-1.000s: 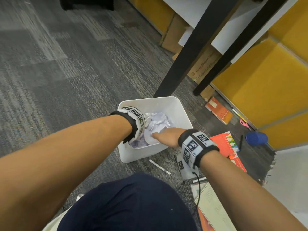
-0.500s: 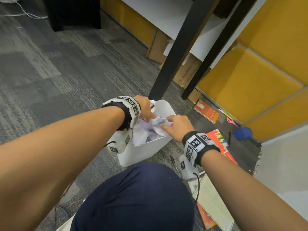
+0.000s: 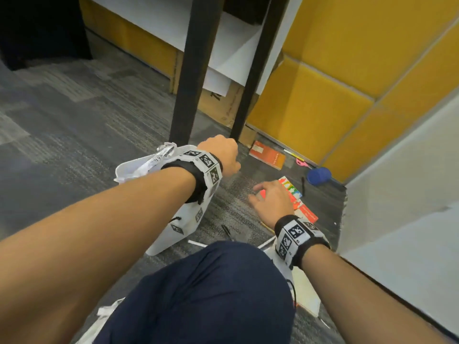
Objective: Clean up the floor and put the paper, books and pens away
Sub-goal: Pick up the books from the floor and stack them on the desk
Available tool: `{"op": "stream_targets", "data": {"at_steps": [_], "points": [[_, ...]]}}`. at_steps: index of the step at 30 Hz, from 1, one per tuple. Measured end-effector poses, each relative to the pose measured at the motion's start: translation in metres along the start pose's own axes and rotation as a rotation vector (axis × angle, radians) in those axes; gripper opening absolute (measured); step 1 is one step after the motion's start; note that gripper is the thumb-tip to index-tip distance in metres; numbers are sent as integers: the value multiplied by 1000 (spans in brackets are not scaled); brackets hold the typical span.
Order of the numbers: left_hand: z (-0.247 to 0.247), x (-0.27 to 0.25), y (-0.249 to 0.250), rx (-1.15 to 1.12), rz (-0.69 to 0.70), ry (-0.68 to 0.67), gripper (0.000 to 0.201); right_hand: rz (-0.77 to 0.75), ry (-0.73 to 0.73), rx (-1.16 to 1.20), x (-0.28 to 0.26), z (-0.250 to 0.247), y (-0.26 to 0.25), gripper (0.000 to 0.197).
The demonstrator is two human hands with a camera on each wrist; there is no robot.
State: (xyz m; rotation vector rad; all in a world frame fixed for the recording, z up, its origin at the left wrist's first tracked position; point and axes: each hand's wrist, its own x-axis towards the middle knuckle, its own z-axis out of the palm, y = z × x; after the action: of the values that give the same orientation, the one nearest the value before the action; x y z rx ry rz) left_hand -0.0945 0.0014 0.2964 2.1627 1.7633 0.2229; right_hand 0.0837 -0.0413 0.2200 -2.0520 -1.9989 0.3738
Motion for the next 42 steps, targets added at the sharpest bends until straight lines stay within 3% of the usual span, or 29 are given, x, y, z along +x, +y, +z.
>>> {"op": "stream_targets", "data": {"at_steps": [5,12,20,22,26,30,34,36,39,42], "points": [[50,33,50,-29,107,-137,17,187,-47,46,-2,-1,86,11],[163,117,82,4,167,-393,25,508,-208,92,22,41,216,21],[302,175,116,14,194,-654,23,667,-569,-60,32,106,329,61],[333,173,123,28,182,-731,26,776,-534,-117,35,119,344,76],[376,166,137,69,164,-833,33,1175,-446,-75,34,131,369,105],[398,166,146,109,184,-806,38,1328,-371,100,21,145,391,109],[397,161,147,136,204,-846,43,1243,-362,287,1,142,409,105],[387,157,146,146,229,-855,48,1152,-297,428,-12,129,411,82],[367,148,146,85,314,-907,69,983,-235,619,-16,88,388,31],[351,132,148,-45,456,-960,100,792,-96,783,-6,52,358,33]]}}
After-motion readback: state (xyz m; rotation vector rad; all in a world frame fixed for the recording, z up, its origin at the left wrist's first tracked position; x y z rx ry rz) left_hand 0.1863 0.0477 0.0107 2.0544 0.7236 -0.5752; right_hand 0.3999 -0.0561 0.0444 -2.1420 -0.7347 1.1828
